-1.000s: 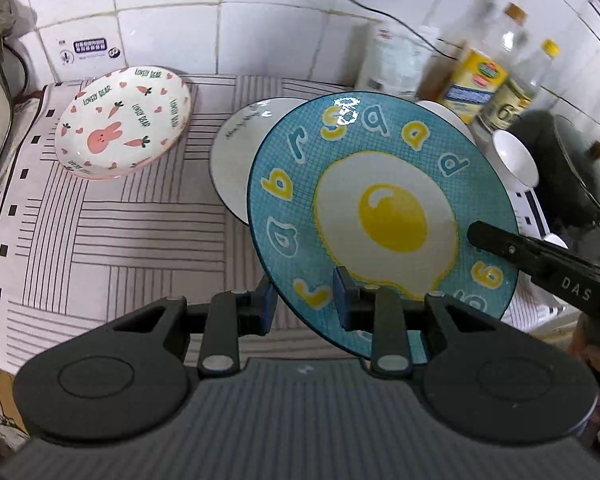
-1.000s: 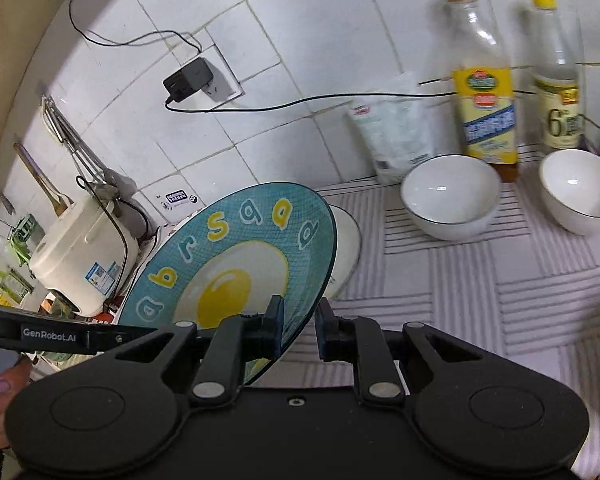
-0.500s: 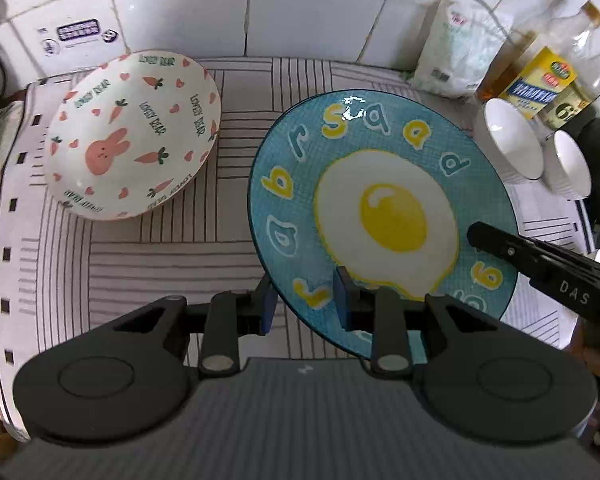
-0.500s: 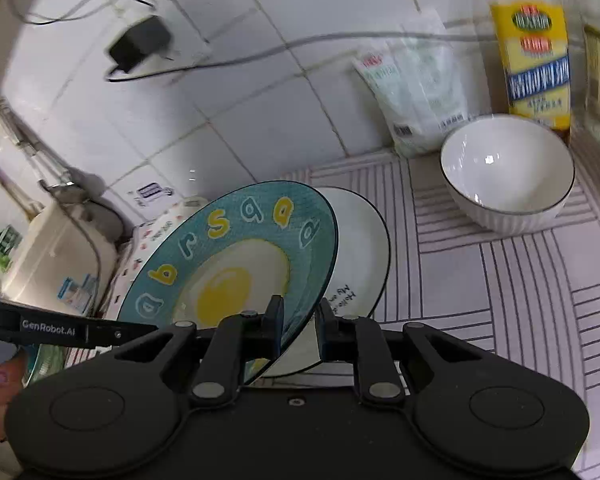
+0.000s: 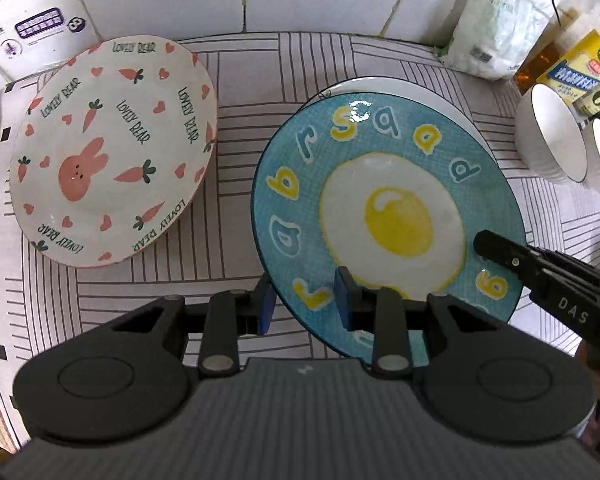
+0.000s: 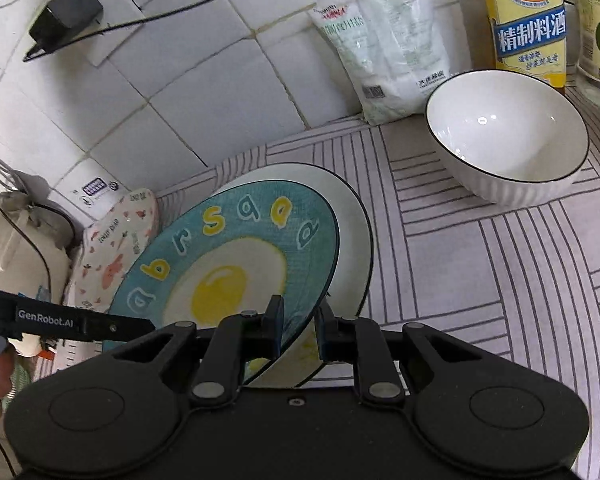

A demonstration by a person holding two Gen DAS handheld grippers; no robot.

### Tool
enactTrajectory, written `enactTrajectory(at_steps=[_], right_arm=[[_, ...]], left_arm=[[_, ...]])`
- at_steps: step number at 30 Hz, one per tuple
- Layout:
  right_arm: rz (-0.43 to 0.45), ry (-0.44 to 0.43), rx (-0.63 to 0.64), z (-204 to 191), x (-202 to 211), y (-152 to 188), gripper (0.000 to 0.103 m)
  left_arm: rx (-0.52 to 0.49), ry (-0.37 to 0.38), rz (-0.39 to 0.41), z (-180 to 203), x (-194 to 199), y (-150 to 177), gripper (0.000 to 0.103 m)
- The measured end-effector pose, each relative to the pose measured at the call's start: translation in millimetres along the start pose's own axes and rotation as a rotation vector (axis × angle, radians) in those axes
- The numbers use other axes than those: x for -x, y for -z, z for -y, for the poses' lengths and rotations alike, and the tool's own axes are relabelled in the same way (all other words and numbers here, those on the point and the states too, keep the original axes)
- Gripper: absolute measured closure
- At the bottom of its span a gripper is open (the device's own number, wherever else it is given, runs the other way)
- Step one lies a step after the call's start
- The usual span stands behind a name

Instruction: Organize plates and bowls

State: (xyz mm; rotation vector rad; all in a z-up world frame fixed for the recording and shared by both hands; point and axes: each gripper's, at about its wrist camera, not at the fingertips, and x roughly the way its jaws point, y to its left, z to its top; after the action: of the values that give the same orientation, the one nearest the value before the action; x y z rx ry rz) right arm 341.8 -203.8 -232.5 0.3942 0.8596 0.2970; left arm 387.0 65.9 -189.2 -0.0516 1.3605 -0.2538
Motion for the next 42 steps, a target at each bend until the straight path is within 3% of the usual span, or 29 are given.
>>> enactTrajectory(at_steps=[6,14,23,27,29,35,42], right_arm=[[-0.006,0.048,0.074,-10,1,-5,0.081],[-0.037,0.212,0.256,-37,-1,-8,0.072],[-0.058,0.258,0.298,-40,0,-7,0.070],[-0.055,0.243,0.313,-32,9,-2,0.078],[-0.031,0.245,0.381,-36,27,-2,0.077],[0.010,0.116,0.458,-49,89,-11,0.075],[0.057,-0.016,0.518,-75,145,-5,0.050]], left_arm=[[0.022,-0.010,-0.026,-1,-5,-3,0.072],[0.009,-0.046,-0.042,11,-13,1,0.072],[0.057,-0.061,-0.019,15,1,11,0.074],[0.090,-0.067,-0.001,14,13,20,0.074],[0.093,-0.077,-0.010,17,25,26,0.075],[0.054,-0.078,0.065,33,78,47,0.074],[0.066,-0.062,0.166,35,134,84,0.071]])
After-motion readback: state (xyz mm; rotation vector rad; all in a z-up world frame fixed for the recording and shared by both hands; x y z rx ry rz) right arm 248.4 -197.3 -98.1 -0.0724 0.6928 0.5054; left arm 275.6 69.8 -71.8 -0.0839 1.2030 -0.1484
